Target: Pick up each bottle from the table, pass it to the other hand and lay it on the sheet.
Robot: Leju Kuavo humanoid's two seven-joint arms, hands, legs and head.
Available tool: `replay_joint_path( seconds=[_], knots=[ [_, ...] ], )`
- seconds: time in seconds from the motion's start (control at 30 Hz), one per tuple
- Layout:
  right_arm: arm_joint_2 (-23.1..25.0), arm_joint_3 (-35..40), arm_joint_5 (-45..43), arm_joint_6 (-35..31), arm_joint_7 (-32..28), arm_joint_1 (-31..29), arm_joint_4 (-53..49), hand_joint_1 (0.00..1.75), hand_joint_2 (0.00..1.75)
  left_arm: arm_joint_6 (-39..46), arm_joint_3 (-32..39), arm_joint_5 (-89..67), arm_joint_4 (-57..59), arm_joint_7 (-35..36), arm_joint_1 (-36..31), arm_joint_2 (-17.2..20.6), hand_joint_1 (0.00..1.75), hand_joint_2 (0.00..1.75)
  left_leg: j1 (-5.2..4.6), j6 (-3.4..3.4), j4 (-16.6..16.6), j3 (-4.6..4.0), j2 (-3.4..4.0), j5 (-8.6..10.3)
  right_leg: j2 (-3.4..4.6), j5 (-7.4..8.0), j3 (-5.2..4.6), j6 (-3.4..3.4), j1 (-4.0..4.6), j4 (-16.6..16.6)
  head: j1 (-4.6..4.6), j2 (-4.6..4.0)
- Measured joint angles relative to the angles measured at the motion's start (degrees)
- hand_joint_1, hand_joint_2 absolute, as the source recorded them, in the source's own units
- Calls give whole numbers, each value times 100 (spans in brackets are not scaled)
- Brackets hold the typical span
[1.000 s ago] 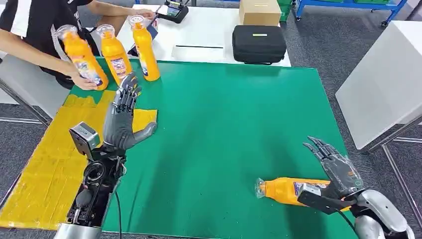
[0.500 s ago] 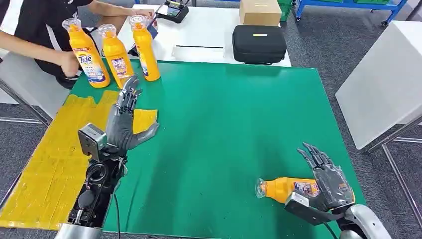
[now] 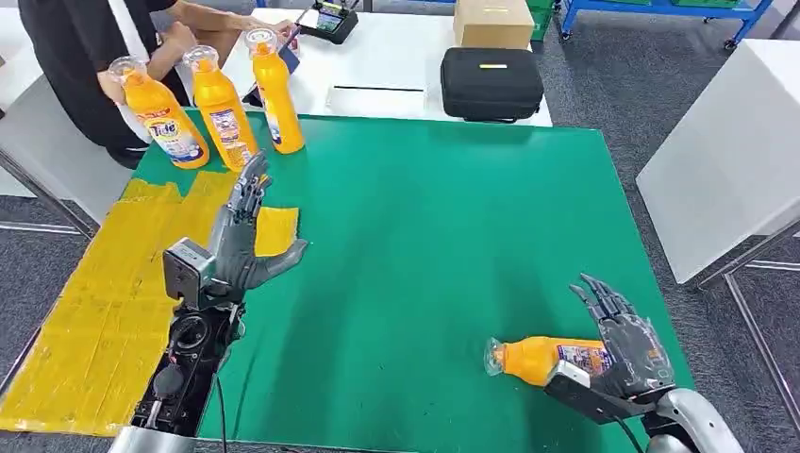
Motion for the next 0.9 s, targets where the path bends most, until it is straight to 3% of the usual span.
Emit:
replay_joint_path(
  seconds=[0.53, 0.9],
  knots=[
    [0, -225, 52, 149, 37, -5, 323, 0, 175, -2, 0, -24, 55, 0, 0, -2, 0, 175, 0, 0, 0, 0, 0, 0, 0, 0, 1, 0, 0, 0, 2, 0],
    [-63, -599, 468, 972, -64, -101, 843, 0, 175, -57, -4, -33, 59, 20, -1, -11, 0, 175, -1, 0, 1, 0, -2, 0, -2, 0, 1, 0, -1, -1, 4, 0]
  ],
)
